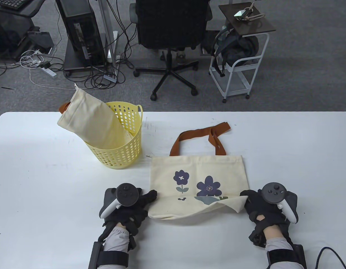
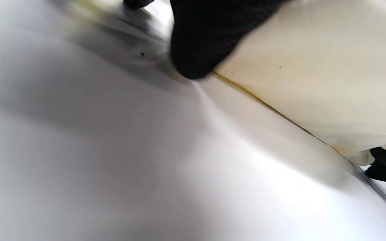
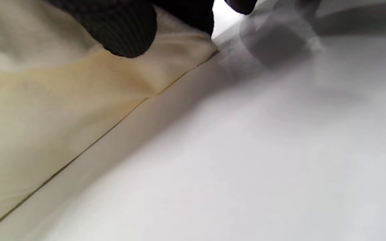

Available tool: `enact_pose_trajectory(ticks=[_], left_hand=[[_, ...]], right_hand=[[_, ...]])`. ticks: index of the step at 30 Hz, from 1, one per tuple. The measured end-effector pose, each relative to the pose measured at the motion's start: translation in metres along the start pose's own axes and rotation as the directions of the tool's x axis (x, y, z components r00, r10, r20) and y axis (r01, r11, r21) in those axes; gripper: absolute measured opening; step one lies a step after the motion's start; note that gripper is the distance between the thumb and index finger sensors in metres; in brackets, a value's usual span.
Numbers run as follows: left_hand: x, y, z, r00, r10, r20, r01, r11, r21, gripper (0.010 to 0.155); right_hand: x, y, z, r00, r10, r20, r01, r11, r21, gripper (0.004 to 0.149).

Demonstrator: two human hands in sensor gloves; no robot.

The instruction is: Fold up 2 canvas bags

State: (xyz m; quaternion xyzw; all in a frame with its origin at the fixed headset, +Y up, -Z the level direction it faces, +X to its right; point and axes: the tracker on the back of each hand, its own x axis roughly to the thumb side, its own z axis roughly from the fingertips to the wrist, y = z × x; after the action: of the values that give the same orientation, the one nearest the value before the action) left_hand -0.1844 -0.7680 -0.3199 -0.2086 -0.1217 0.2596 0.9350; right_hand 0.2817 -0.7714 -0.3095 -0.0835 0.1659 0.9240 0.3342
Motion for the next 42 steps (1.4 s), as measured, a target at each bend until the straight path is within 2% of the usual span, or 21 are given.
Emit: enact_pose_trajectory(ticks=[5,11,13,15,16,17,19,20,24,30,35,42], left_hand=[[0.009,-0.003,0.003,0.997,-0.050,-0.052,0.058,0.985,0.161,0.055],[0.019,-0.007,0.008,0.989,-0.093,-0.115,0.122,0.950,0.289,0.055],[0.023,-0.008,0.008,0.982,-0.131,-0.139,0.169,0.933,0.318,0.055],[0.025,-0.009,0.008,0.978,-0.145,-0.151,0.188,0.926,0.327,0.055],[0.026,-0.009,0.008,0.977,-0.145,-0.154,0.189,0.925,0.331,0.055],[0.026,-0.009,0.008,0.976,-0.145,-0.161,0.192,0.923,0.333,0.055],[0.026,-0.009,0.008,0.976,-0.135,-0.171,0.188,0.920,0.343,0.055],[0.026,-0.009,0.008,0.974,-0.140,-0.179,0.196,0.917,0.349,0.055],[0.030,-0.010,0.008,0.964,-0.168,-0.208,0.236,0.900,0.366,0.053],[0.042,-0.013,0.004,0.917,-0.270,-0.292,0.368,0.856,0.363,0.050],[0.049,-0.016,0.000,0.867,-0.348,-0.356,0.465,0.822,0.328,0.049],[0.053,-0.018,-0.006,0.828,-0.416,-0.375,0.530,0.799,0.283,0.047]], right_hand=[[0.000,0.001,-0.001,1.000,-0.002,0.014,0.002,1.000,0.005,0.048],[0.001,0.002,-0.001,1.000,0.014,0.015,-0.014,1.000,0.004,0.049],[0.001,0.002,-0.001,0.999,0.013,0.031,-0.014,1.000,0.022,0.058],[0.003,0.006,-0.002,0.998,0.018,0.052,-0.023,0.996,0.084,0.074],[0.004,0.007,-0.001,0.998,0.048,0.049,-0.052,0.994,0.095,0.076],[0.006,0.007,-0.001,0.995,0.091,0.044,-0.094,0.993,0.074,0.070],[0.009,0.005,0.000,0.993,0.117,0.028,-0.117,0.993,-0.020,0.048],[0.009,0.003,0.001,0.993,0.112,0.029,-0.110,0.993,-0.045,0.045],[0.012,0.002,0.002,0.991,0.134,0.017,-0.131,0.985,-0.112,0.045],[0.026,0.004,0.004,0.958,0.288,0.005,-0.279,0.931,-0.237,0.046],[0.030,0.011,0.000,0.938,0.345,-0.034,-0.343,0.908,-0.241,0.047],[0.031,0.013,-0.004,0.927,0.368,-0.079,-0.375,0.892,-0.251,0.047]])
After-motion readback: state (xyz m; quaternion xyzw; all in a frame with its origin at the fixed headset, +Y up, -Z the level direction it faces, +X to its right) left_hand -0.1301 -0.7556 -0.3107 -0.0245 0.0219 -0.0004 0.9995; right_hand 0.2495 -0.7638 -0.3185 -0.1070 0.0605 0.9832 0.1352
